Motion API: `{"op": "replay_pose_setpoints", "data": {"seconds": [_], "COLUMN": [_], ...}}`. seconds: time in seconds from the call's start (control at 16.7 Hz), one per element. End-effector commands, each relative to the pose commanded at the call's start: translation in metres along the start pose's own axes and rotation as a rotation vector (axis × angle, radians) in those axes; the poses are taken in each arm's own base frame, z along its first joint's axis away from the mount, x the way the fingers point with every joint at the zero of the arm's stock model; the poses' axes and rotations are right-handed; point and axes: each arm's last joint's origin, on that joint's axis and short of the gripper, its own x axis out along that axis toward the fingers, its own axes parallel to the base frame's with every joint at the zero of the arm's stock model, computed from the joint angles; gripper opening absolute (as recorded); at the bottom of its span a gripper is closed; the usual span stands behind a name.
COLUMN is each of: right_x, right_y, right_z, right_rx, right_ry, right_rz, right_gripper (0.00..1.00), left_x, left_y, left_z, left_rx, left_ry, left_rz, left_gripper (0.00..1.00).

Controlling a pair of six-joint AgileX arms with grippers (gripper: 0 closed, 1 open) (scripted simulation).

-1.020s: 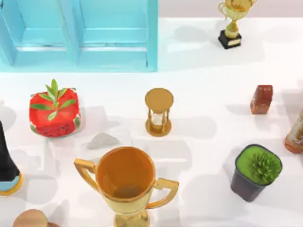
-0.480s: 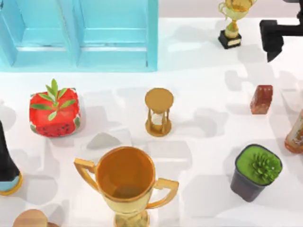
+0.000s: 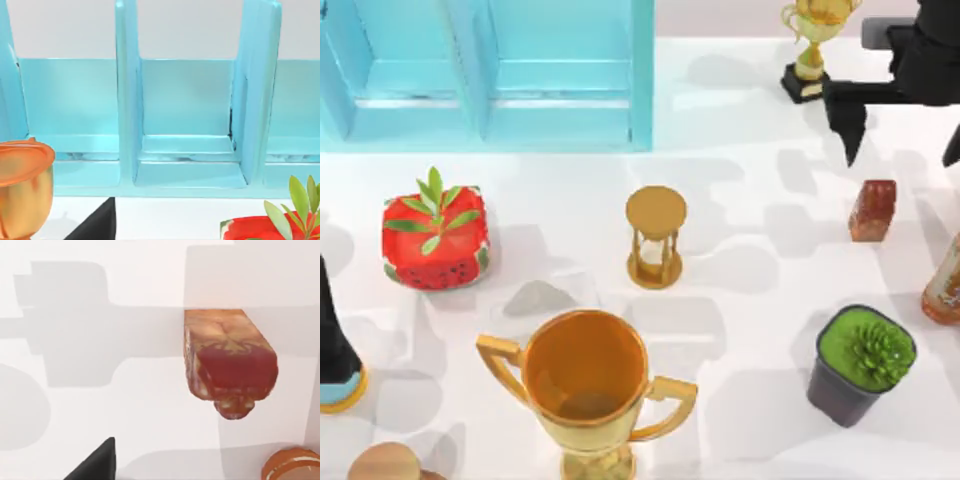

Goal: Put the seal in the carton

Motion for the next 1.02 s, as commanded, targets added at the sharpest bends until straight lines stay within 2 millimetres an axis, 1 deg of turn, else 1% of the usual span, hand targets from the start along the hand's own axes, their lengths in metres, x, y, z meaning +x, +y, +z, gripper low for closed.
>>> {"op": "replay_pose_setpoints", "data": {"seconds": [0.24,0.36,0.48,0.72,0.84,0.9,1.02], "right_x": [0.000,0.005,0.022,0.072,0.092,0.098,0.100], "right_y": [-0.003,-0.002,-0.001,0.001,0.001,0.000,0.000], "right_z": [0.000,0.001,0.002,0.004,0.001,0.000,0.000], "right_rx": [0.005,0.002,0.000,0.000,-0.001,0.000,0.000], "right_ry": [0.000,0.001,0.006,-0.011,-0.004,-0.001,0.000], "right_rz": [0.000,0.000,-0.001,0.002,0.001,0.000,0.000], "right_gripper": [1.00,1.00,1.00,1.00,1.00,1.00,1.00], "left_x": [0.000,0.000,0.000,0.000,0.000,0.000,0.000], "left_y": [0.000,0.000,0.000,0.000,0.000,0.000,0.000], "left_z": [0.000,0.000,0.000,0.000,0.000,0.000,0.000], "left_rx": [0.000,0.000,0.000,0.000,0.000,0.000,0.000], "left_ry": [0.000,0.000,0.000,0.000,0.000,0.000,0.000], "left_rz": [0.000,0.000,0.000,0.000,0.000,0.000,0.000], "left_gripper": [1.00,1.00,1.00,1.00,1.00,1.00,1.00]}}
